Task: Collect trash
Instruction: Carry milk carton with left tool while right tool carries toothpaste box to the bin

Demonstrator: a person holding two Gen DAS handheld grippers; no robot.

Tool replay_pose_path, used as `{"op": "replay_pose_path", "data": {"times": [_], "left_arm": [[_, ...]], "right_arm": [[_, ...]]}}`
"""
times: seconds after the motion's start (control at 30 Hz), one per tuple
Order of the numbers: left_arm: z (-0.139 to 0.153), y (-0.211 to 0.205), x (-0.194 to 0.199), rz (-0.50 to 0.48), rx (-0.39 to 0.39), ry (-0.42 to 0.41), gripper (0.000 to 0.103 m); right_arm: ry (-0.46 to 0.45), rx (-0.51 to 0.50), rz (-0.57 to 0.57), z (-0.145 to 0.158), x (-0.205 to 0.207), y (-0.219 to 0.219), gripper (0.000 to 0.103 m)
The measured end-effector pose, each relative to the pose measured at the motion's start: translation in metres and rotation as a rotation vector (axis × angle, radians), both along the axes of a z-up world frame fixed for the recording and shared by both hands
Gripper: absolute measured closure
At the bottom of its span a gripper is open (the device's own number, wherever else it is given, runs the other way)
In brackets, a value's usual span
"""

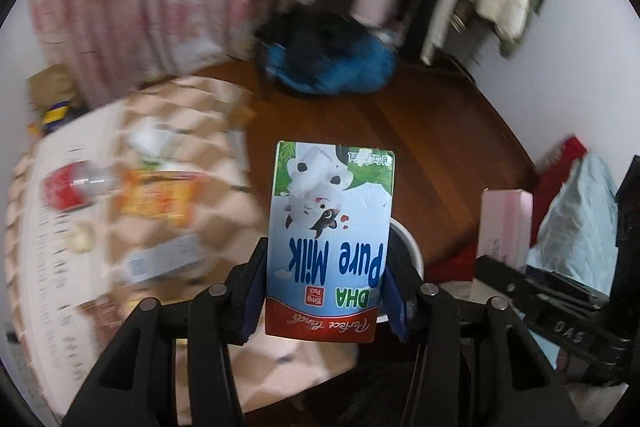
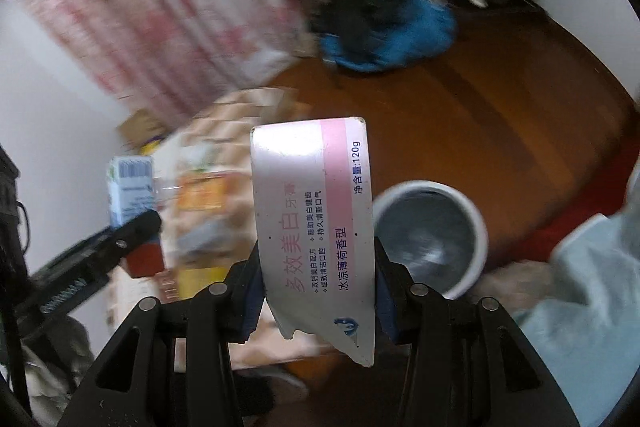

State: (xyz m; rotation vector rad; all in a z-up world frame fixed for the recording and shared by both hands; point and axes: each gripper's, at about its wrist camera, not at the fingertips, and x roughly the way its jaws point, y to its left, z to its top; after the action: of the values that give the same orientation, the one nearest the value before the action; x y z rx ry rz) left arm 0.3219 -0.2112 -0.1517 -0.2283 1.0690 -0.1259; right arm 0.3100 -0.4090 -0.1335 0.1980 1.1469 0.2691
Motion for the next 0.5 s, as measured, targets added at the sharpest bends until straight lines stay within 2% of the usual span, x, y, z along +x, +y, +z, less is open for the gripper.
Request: {"op": "replay_pose_path", "data": {"times": [0.2, 0.33, 0.43, 0.47, 0.5], "left_arm": [[-0.068, -0.063, 0.051, -0.091, -0.037, 0.130, 0.056], [-0.114, -0.086, 0.076, -0.159, -0.134, 0.273, 0.053], [-0.134, -0.098, 0.088, -0.173, -0.127, 0.330, 0.053], [-0.135, -0.102, 0.088, -0.175, -0.121, 0.343, 0.051], [-0.138, -0.103, 0.091, -0.171, -0.118, 0.348, 0.039]], "right_arm": [[0.152, -0.040, -0.103, -0.078, 0.039, -0.075, 0.055], [0.251, -0.034, -0.140, -0.132, 0.055, -0.114, 0.055], [0.295, -0.022, -0.168, -0.159, 0.067, -0.129, 0.054], [0.300, -0.020, -0.176, -0.164, 0.069, -0.132, 0.054], [0.306, -0.016, -0.182, -0.171, 0.075, -0.135, 0.053]]}}
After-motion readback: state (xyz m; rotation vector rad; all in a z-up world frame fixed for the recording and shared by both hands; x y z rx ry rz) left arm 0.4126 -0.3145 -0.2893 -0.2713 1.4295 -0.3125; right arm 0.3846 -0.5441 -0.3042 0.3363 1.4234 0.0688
